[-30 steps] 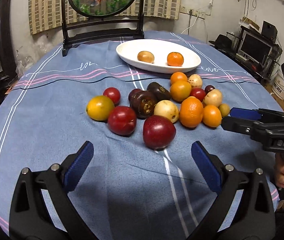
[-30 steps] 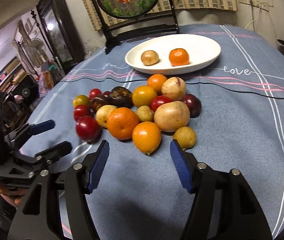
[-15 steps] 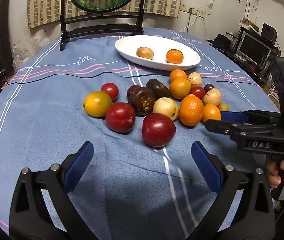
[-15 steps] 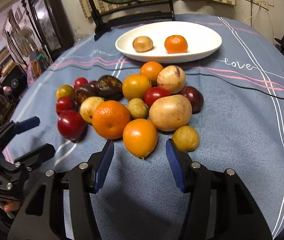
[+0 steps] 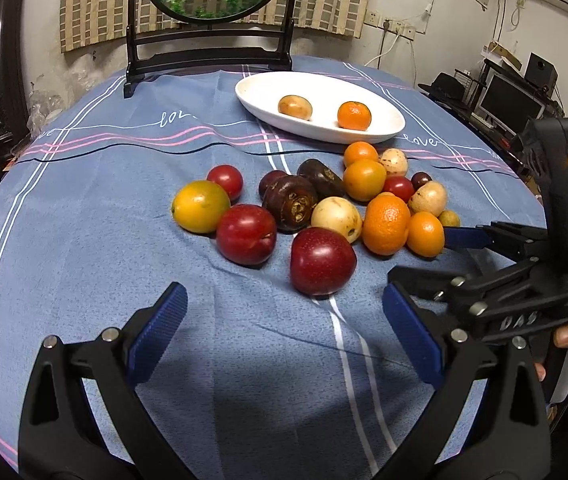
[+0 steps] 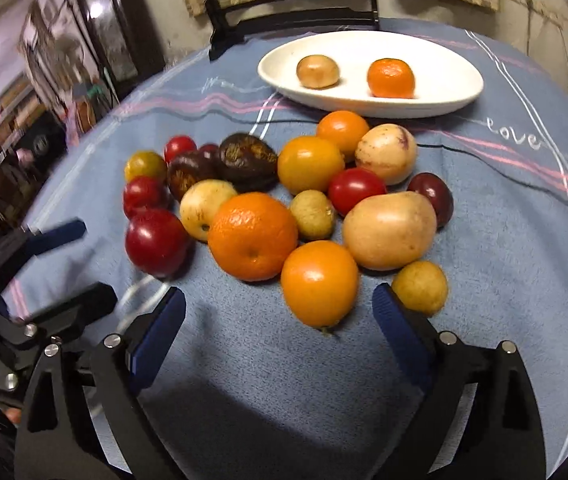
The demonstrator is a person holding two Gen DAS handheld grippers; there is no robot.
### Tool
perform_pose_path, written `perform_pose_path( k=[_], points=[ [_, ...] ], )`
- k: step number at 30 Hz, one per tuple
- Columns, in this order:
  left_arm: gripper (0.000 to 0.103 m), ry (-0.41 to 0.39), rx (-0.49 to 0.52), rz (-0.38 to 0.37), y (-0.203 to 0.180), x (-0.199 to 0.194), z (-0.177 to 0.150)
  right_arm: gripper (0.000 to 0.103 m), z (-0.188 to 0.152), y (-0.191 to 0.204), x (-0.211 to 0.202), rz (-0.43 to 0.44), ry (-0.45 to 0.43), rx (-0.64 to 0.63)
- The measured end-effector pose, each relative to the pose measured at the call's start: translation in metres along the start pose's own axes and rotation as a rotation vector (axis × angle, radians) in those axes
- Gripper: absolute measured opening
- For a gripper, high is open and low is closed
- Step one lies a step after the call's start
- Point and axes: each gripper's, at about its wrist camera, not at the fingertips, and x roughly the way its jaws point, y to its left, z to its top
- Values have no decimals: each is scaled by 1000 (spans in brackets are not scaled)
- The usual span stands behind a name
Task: Organize fruits
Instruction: 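Move both tools back over the fruit pile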
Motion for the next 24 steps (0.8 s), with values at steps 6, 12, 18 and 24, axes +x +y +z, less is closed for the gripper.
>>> perform_pose_path(
  k=[6, 12, 18, 24],
  points=[
    [100, 3, -5, -1, 1, 1, 1, 64, -2, 0, -5, -92, -13, 3],
    [100, 7, -3, 10, 1, 2, 1, 47, -3, 1, -4, -164, -9, -31],
    [100, 8, -5, 22, 1, 3, 2, 36, -2, -1, -7, -140, -23, -28],
    [84, -20, 45, -26, -10, 1, 4, 36, -7, -5, -30, -42, -128, -30]
  ],
)
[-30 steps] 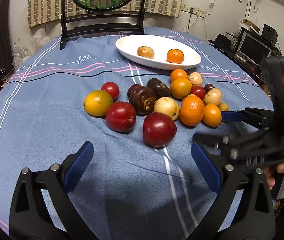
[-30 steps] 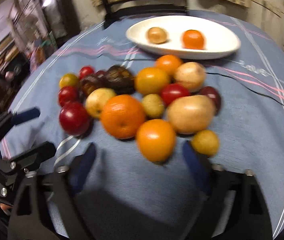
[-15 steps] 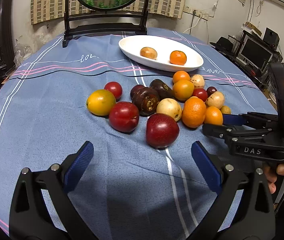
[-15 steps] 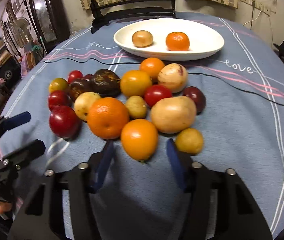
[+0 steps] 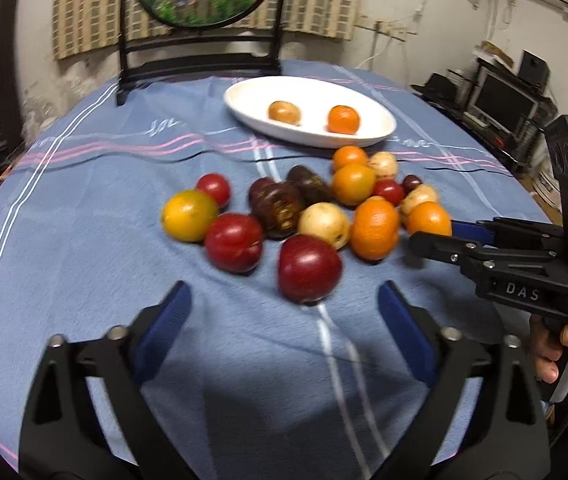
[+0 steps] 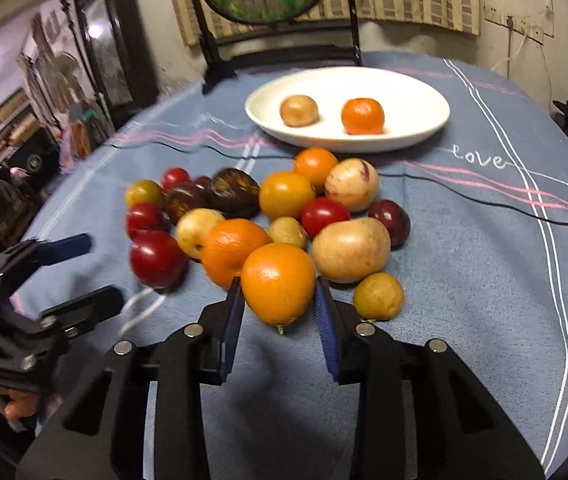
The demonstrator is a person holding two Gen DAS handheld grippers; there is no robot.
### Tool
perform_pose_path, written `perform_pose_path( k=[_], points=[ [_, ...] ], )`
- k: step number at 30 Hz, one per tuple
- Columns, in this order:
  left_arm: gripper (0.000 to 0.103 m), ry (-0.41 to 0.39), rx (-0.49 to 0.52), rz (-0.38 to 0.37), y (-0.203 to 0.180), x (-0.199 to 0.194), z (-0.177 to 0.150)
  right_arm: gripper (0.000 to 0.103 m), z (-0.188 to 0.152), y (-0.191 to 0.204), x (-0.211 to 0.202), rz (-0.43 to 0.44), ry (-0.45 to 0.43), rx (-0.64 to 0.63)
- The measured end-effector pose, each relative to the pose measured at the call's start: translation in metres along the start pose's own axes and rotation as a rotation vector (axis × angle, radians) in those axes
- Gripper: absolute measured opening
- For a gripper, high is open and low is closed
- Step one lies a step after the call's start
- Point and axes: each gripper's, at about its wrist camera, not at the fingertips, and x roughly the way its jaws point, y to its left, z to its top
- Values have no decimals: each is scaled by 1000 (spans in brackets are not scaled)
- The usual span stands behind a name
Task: Organize fruits
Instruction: 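Move both tools back over the fruit pile, then grasp an orange with the right tool while the left tool grasps a red plum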
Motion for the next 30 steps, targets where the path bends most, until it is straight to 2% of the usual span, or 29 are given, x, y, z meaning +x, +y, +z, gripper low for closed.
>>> perform_pose_path(
  k=[1, 4, 10, 19, 30],
  points=[
    [77, -1, 21, 0, -4, 2, 2, 36, 0, 0, -2, 11, -11, -1],
    [63, 26, 78, 19, -13, 13, 8, 36, 0, -1, -6, 34, -35, 1],
    [52, 73, 111, 20, -20, 29, 14, 36, -1, -7, -8, 67, -46, 41],
    [43, 112, 113, 23, -20, 40, 17, 36, -4, -15, -9, 99, -47, 91],
    [41, 108, 62, -11, -15, 33, 14, 36, -4, -15, -10, 104, -46, 88]
  ],
)
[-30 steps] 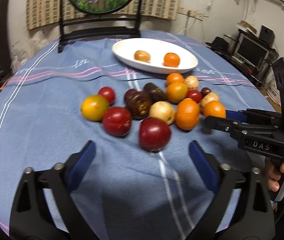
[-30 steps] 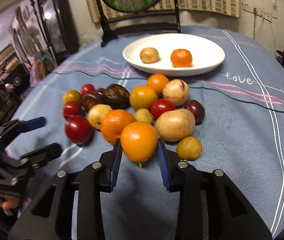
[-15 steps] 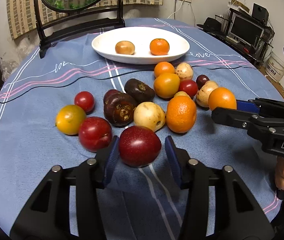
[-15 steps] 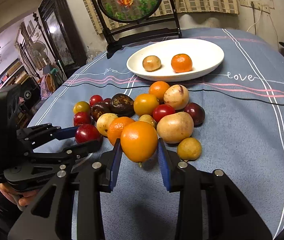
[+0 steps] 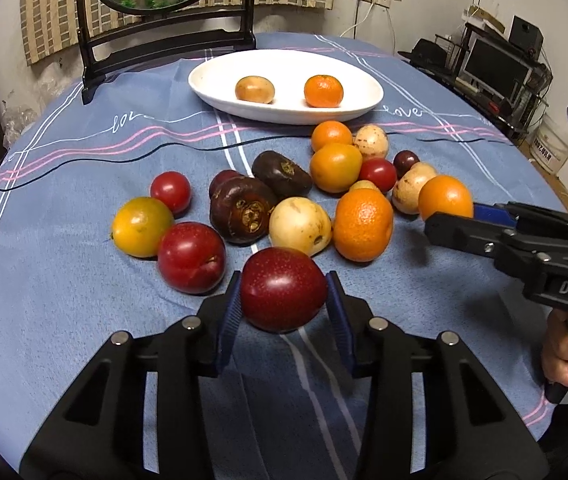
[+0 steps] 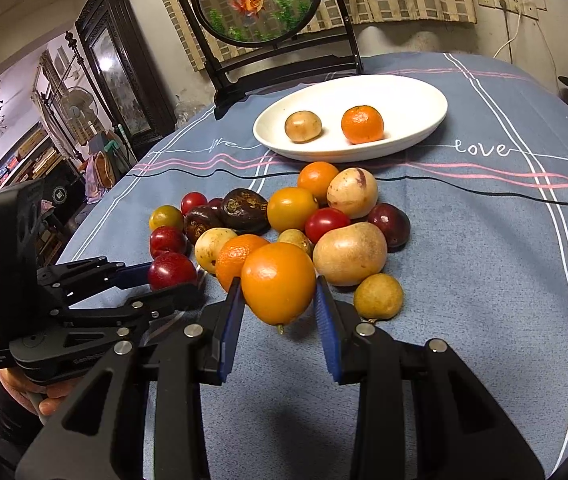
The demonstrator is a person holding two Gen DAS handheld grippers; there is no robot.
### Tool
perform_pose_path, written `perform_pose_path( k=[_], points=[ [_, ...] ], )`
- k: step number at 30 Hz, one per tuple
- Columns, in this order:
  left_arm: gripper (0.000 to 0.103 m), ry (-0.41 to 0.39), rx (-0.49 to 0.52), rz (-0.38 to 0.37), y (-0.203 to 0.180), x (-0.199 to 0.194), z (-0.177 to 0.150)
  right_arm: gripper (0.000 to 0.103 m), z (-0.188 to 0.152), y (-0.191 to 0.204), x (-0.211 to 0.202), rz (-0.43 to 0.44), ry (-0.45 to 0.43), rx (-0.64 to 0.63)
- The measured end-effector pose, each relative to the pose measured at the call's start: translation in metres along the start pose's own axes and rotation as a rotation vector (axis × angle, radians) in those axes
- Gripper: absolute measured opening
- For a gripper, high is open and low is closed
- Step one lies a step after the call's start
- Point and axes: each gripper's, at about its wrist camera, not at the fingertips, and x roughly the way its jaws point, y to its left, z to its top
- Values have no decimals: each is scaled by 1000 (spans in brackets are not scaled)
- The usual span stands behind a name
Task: Organize fruits
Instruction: 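Grasp an orange with the right tool while the left tool grasps a red plum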
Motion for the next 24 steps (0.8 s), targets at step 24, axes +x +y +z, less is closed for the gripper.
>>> perform_pose_path(
  k=[24],
  points=[
    [42, -100, -53, -42, 44, 46, 182, 36, 133, -71, 26, -148, -193, 88]
  ],
)
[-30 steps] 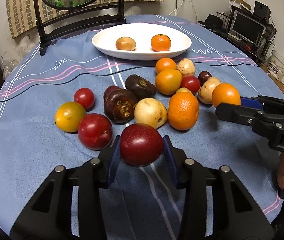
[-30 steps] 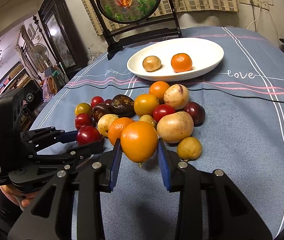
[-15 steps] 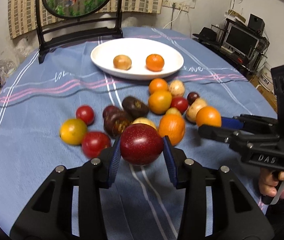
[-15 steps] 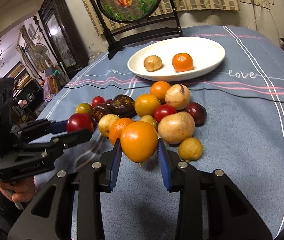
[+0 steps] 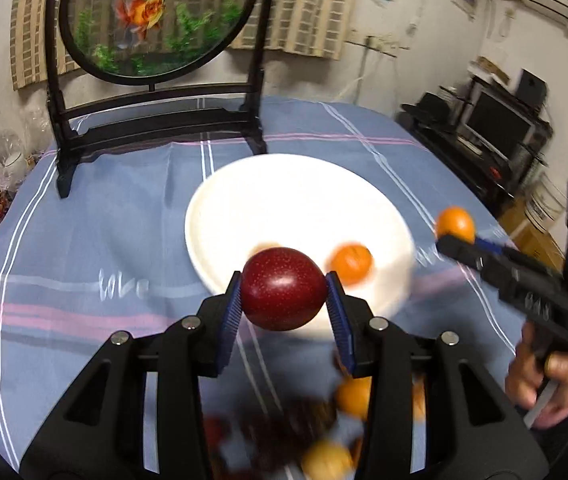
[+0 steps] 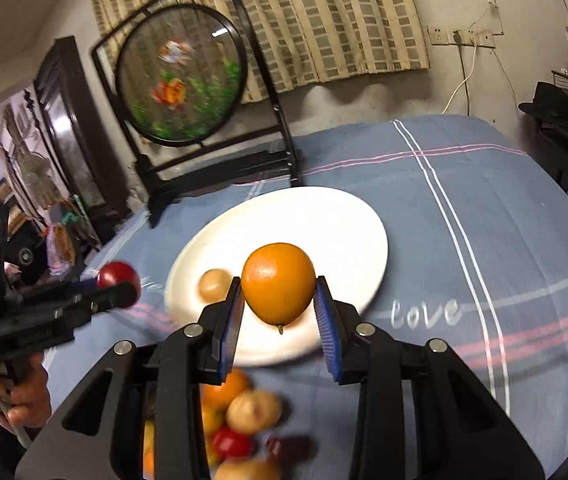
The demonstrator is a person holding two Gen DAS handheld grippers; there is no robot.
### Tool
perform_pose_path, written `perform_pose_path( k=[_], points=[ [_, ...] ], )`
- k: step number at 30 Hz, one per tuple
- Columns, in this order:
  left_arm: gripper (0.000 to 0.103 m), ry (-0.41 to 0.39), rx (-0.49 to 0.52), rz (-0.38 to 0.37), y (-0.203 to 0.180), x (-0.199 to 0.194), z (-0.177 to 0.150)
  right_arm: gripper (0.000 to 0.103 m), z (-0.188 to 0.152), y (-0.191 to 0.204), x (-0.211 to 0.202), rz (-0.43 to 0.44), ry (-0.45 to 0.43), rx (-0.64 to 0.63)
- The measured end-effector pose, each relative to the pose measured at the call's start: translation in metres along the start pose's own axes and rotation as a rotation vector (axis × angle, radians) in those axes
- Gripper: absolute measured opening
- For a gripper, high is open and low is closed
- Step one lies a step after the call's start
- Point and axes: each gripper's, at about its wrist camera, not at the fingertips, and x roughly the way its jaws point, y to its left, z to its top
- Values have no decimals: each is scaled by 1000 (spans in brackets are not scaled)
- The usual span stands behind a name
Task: Organize fruits
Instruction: 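Grasp an orange with the right tool while the left tool grasps a red plum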
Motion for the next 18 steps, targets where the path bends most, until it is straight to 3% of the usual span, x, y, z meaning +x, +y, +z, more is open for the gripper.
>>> perform_pose_path(
  k=[7, 18],
  points=[
    [42, 81, -75, 52, 26, 73, 35, 36, 10, -14, 63, -18, 100, 37],
    [43, 177, -68, 79, 30, 115, 29, 36, 8, -21, 79, -24, 136, 40]
  ],
)
